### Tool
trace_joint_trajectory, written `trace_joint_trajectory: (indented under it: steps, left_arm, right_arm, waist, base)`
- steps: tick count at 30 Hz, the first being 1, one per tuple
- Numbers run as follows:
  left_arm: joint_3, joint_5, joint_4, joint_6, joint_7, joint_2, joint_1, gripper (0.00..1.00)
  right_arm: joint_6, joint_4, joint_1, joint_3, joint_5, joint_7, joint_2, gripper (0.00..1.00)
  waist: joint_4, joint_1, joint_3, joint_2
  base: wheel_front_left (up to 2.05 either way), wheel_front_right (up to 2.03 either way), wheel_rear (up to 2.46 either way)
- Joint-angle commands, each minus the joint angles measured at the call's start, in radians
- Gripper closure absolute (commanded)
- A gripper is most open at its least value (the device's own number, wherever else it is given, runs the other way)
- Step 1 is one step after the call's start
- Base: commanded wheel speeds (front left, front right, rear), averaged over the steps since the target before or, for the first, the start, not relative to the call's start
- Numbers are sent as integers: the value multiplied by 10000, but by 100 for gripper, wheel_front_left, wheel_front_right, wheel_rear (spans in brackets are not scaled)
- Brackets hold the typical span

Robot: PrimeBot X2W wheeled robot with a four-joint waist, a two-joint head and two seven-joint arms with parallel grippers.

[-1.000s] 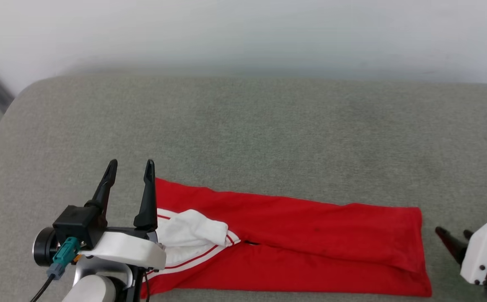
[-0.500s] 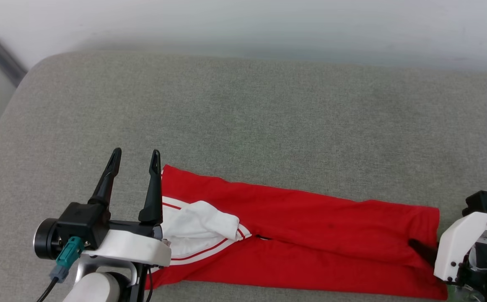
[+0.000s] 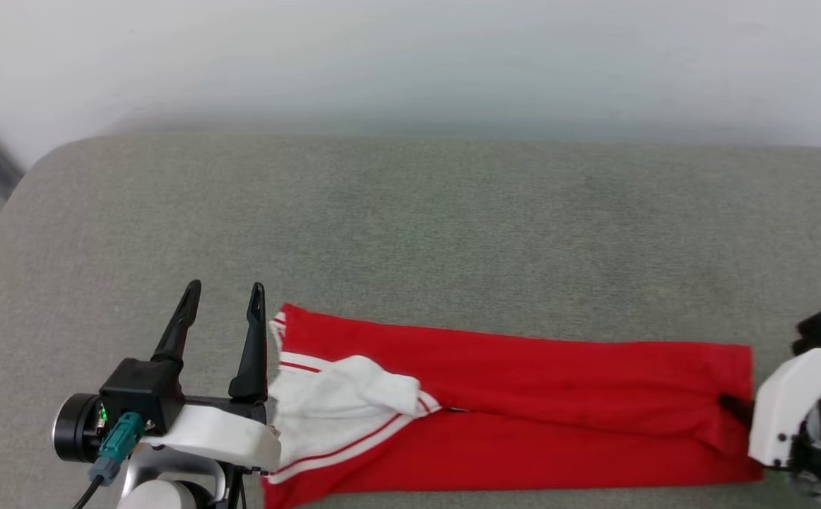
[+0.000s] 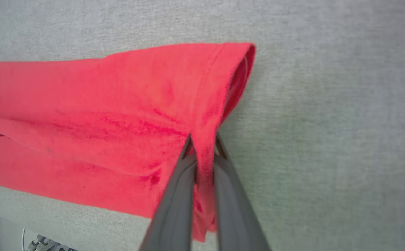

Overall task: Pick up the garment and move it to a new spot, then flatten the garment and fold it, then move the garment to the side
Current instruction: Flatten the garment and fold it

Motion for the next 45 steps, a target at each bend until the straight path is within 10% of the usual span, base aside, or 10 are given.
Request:
trace_joint_trajectory:
  steps: [1,11,23,40,41,42,43,45]
  left_arm:
    - [28,-24,-18,53,-33,7,105,0]
    - [-33,-84,-49,122,-36,7,312,0]
    - [-214,-119,45,21,89,-11,184,0]
    - [-547,-73,310,-283,197,-191,-634,0]
    - [-549,-79,332,-282,177,-215,-670,0]
    - [-558,-84,350,-279,168,-240,-682,0]
    - [-565,-85,371,-280,148,-255,-682,0]
    - [-571,-94,417,-287,113,-274,-692,0]
  right_arm:
    - [-9,-1,-81,-298,-81,24,-175,100]
    - [-7,-356,250,-3075,-621,521,-361,100]
    - [-6,-659,-458,-4341,3067,3953,2516,100]
    - [-6,1501,-1710,1992,8150,1153,2622,100]
    - [-6,1569,-1796,2238,8168,859,2623,83]
    - [-6,1637,-1858,2455,8132,591,2621,25]
    - [-6,1702,-1918,2654,8105,341,2620,0]
    - [-6,1805,-2035,2949,8102,-27,2619,0]
  waist:
    - [-168,0,-101,0]
    - [-517,0,-178,0]
    - [-458,0,-316,0]
    - [658,0,260,0]
    - [700,0,292,0]
    - [736,0,327,0]
    - [762,0,357,0]
    - [790,0,404,0]
  base:
    - [0,0,0]
    - [0,0,0]
    - [0,0,0]
    - [0,0,0]
    - [0,0,0]
    - [0,0,0]
    - [0,0,0]
    - [0,0,0]
